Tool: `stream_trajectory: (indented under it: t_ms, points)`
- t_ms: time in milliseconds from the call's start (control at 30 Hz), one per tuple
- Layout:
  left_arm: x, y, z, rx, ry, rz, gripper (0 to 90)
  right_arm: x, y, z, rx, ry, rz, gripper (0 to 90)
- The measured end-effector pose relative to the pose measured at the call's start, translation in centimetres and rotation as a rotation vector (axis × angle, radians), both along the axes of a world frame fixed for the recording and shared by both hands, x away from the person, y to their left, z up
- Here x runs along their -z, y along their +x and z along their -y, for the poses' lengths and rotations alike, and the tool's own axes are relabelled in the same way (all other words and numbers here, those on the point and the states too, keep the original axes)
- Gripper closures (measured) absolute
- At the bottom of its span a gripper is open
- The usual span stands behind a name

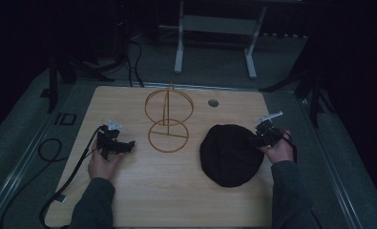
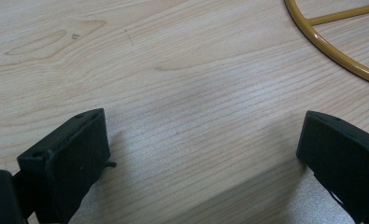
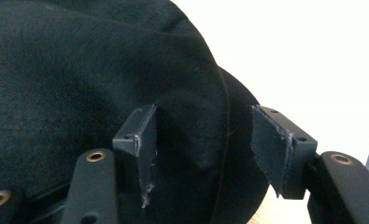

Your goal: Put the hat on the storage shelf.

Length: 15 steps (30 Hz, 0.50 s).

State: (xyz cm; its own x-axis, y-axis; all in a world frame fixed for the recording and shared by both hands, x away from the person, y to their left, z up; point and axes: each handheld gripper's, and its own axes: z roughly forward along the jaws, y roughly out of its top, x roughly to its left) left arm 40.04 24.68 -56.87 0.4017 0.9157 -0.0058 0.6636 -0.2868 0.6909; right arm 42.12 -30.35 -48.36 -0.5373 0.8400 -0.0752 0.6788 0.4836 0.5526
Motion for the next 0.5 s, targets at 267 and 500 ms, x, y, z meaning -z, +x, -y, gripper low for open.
stream_trajectory:
  t_ms: [267, 500]
  points:
    - [0.0, 0.0, 0.0, 0.000, 0.000, 0.001, 2.1, 0.4, 1.4, -0.2, 0.006, -0.008, -0.099, 48.6]
    - [0.0, 0.0, 0.0, 0.001, 0.001, 0.000, 2.1, 1.0, 2.4, -0.8, 0.026, -0.009, -0.170, 55.8]
